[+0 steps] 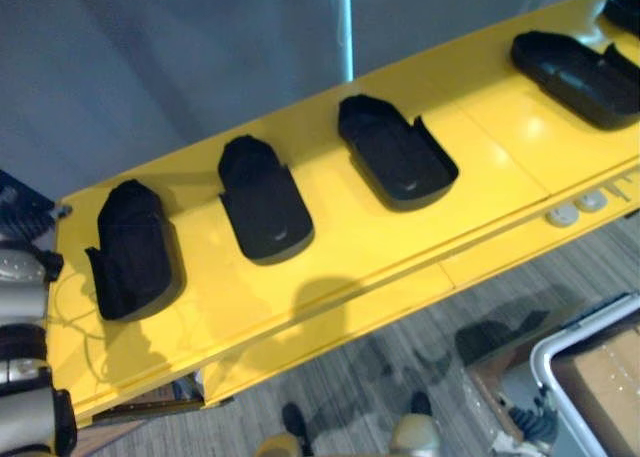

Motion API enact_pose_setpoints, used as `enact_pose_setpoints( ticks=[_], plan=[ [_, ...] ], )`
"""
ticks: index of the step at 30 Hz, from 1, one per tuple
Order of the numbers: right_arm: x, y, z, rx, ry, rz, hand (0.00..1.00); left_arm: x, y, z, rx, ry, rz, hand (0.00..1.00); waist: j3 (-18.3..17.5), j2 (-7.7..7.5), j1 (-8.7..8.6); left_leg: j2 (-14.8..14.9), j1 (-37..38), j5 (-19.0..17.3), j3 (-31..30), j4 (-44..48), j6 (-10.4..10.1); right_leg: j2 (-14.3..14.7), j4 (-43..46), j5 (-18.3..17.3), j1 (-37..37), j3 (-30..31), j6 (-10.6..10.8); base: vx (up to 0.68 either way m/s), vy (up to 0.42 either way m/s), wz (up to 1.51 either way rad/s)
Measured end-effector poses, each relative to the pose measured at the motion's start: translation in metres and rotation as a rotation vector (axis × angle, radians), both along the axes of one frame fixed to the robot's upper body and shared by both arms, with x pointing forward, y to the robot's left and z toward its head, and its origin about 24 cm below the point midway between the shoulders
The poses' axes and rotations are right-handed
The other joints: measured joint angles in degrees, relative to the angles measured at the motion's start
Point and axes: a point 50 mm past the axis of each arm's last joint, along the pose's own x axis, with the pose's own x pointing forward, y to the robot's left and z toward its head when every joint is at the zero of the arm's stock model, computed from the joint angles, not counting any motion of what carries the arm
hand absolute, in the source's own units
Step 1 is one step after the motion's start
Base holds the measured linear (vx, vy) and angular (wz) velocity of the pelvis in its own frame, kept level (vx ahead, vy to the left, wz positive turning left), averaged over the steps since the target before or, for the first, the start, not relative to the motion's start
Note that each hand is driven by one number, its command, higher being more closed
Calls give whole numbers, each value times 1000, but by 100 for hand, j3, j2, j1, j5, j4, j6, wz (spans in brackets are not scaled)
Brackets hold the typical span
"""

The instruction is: Walk over and take plastic housings, then place them on the shelf

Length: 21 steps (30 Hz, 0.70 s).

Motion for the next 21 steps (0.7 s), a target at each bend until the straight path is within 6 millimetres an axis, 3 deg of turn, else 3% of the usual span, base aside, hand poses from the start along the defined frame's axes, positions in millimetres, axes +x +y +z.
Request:
enact_pose_setpoints(
  ticks=[5, 8, 11, 12, 13, 15, 19, 21],
  plan=[
    [22, -3, 44, -190, -218, -40, 0, 5, -37, 45, 135, -283, -154, 0, -362, -92, 14, 31, 7, 22, -1, 1, -28, 35, -130, 79, 95, -53, -29, 0, 1, 3],
    [37, 0, 86, -290, -433, -41, 0, -11, -92, 67, 177, -537, -393, 0, -557, -118, 42, 94, 14, 44, -18, 4, -51, 100, -130, 133, 102, -104, -103, -16, -3, 0],
    [47, 5, 123, -345, -629, -21, 0, -38, -134, 66, 159, -778, -564, 0, -644, -96, 36, 130, 16, 93, -187, -1, -57, 141, -136, 133, 227, -266, -106, -78, -16, 20],
    [49, 8, 132, -353, -680, -12, 0, -55, -143, 63, 145, -872, -577, 0, -649, -88, 61, 157, 5, 105, -236, -3, -66, 169, -155, 126, 283, -324, -116, -113, -19, 24],
    [51, 9, 136, -353, -702, -11, 0, -64, -146, 60, 141, -913, -573, 0, -668, -78, 95, 173, 2, 106, -250, -3, -66, 182, -162, 124, 293, -360, -124, -115, -21, 20],
    [57, 14, 151, -356, -780, 15, 0, -100, -153, 51, 148, -1086, -513, 0, -730, -57, 213, 192, -89, 119, -396, -4, -62, 207, -244, 99, 366, -556, -164, -102, -22, 33],
    [74, 29, 166, -321, -875, 96, 0, -136, -159, 38, 224, -1254, -338, 0, -938, -129, 480, 172, -218, 235, -665, -3, -58, 208, -291, 99, 387, -831, -163, -56, -5, 38],
    [92, 48, 175, -272, -933, 190, 0, -154, -158, 29, 286, -1334, -176, 0, -1025, -203, 643, 146, -325, 298, -862, -2, -70, 207, -308, 102, 426, -1024, -157, -12, -9, 41]
  ],
)
